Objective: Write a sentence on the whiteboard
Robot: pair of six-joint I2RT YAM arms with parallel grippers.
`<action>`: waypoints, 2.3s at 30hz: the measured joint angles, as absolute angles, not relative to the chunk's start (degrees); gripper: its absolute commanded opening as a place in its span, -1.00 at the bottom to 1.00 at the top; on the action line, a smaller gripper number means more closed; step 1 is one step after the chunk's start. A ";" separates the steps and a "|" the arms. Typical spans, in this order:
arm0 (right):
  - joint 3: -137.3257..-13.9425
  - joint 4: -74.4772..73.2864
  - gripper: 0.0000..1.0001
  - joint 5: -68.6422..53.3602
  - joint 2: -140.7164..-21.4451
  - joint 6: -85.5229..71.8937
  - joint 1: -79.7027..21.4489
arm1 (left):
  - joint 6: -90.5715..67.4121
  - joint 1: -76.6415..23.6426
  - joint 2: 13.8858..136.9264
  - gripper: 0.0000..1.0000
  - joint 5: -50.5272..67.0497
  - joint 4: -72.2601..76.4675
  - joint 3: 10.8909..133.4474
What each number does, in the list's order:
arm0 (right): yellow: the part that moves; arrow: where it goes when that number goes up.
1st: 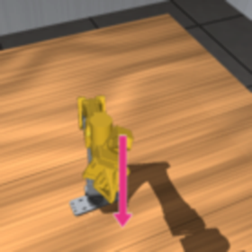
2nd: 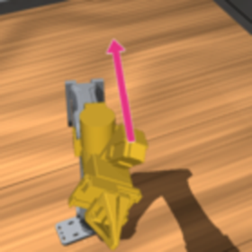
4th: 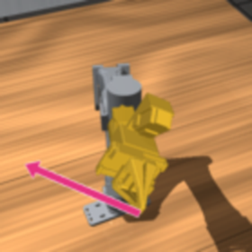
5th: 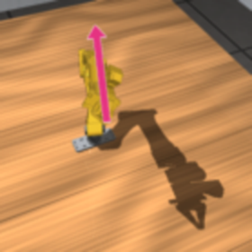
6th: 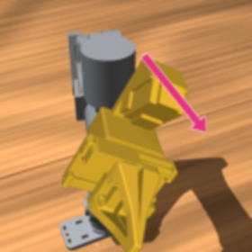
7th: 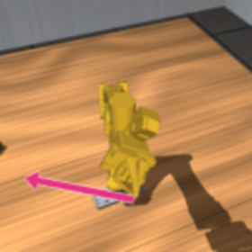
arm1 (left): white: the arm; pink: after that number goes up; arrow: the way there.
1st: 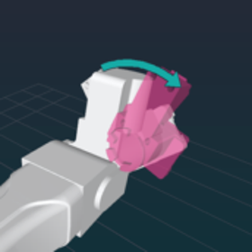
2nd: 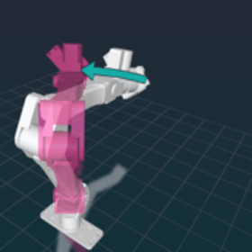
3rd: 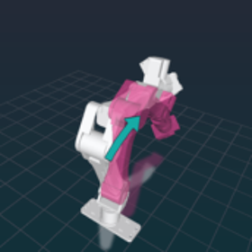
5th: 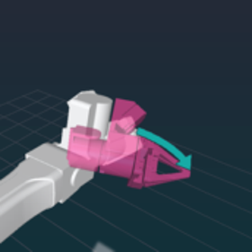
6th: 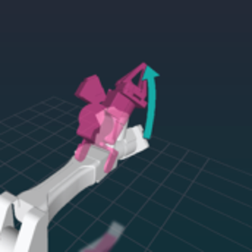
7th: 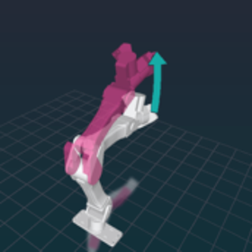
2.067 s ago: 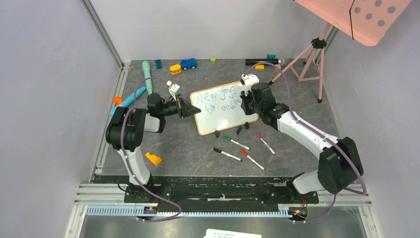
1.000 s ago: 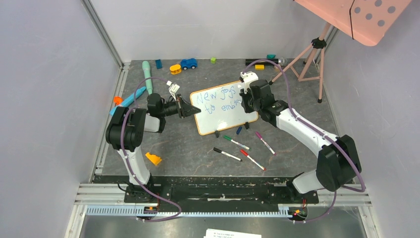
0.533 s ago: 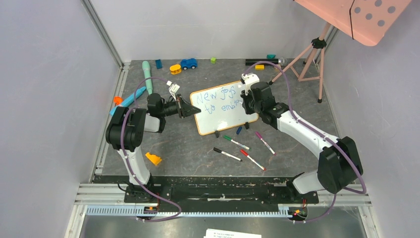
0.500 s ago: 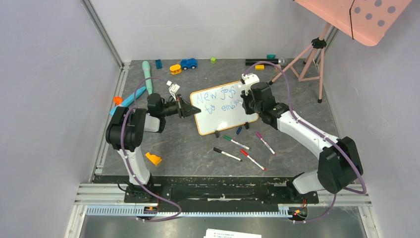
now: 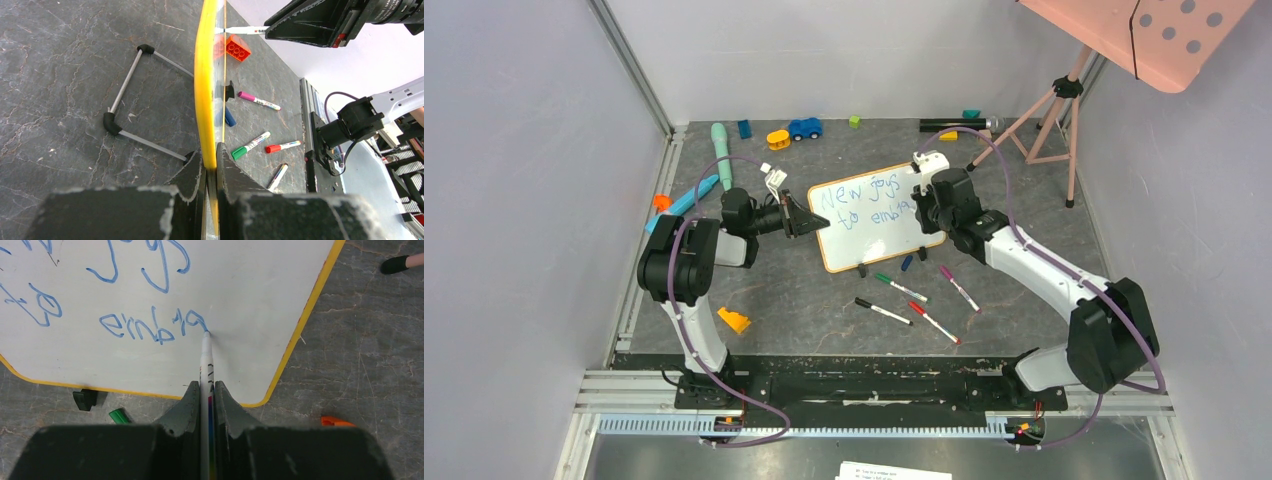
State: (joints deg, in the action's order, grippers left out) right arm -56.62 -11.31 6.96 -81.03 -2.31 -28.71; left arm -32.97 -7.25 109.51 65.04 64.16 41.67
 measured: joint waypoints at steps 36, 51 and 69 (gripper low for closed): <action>-56.53 -12.14 -1.00 6.26 -75.92 -2.33 -26.17 | -32.95 -7.25 109.51 -0.96 65.19 64.38 41.69; -56.38 -12.14 -1.00 6.02 -75.92 -2.37 -26.09 | -32.97 -7.25 109.51 -0.96 65.19 64.40 41.67; -56.38 -12.05 -1.00 4.78 -77.58 -3.22 -26.06 | -32.95 -7.25 109.51 -0.96 65.19 64.40 41.67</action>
